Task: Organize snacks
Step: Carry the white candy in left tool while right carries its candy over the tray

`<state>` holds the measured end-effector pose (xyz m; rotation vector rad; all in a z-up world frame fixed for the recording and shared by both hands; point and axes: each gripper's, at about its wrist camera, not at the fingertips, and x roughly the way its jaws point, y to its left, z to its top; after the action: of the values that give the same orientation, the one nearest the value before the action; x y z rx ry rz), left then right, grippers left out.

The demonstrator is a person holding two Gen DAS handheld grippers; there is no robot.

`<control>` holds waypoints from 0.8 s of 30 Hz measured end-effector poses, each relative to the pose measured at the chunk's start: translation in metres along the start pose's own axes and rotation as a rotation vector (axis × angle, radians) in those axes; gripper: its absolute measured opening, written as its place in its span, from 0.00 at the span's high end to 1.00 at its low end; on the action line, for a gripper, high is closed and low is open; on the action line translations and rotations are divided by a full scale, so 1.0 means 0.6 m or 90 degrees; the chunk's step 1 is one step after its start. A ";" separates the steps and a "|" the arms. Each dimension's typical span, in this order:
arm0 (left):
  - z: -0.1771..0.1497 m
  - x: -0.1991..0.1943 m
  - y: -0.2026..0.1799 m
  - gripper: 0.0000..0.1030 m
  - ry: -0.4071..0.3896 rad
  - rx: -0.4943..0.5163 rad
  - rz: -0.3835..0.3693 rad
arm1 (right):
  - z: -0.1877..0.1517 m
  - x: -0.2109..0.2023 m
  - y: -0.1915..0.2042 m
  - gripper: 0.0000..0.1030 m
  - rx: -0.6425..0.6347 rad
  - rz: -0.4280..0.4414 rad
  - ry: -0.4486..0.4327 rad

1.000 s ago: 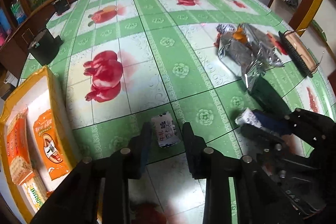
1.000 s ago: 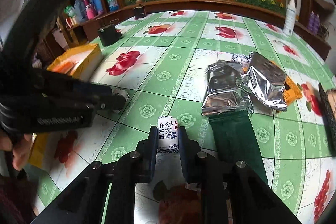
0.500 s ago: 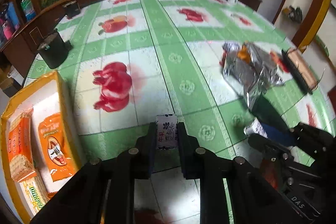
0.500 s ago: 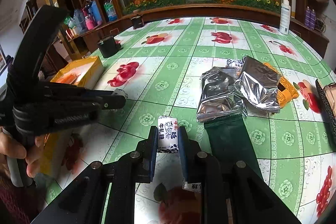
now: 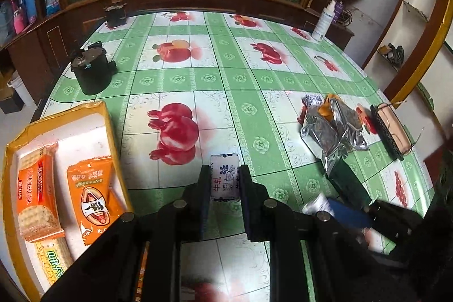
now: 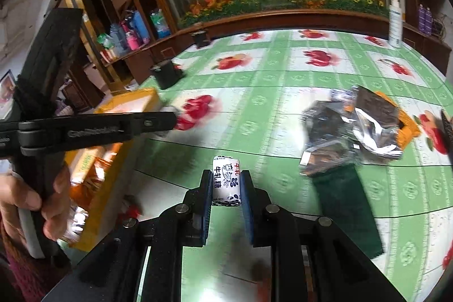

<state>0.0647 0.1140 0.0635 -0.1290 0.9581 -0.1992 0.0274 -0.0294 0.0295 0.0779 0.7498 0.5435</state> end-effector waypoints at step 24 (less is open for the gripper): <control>-0.004 -0.053 0.197 0.82 -0.037 -0.165 0.127 | -0.042 0.048 0.246 0.79 -0.198 0.130 0.016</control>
<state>0.0579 0.2364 0.0642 -0.2748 0.9296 0.1132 -0.0373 0.1088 0.0309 -0.1435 0.6776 0.8517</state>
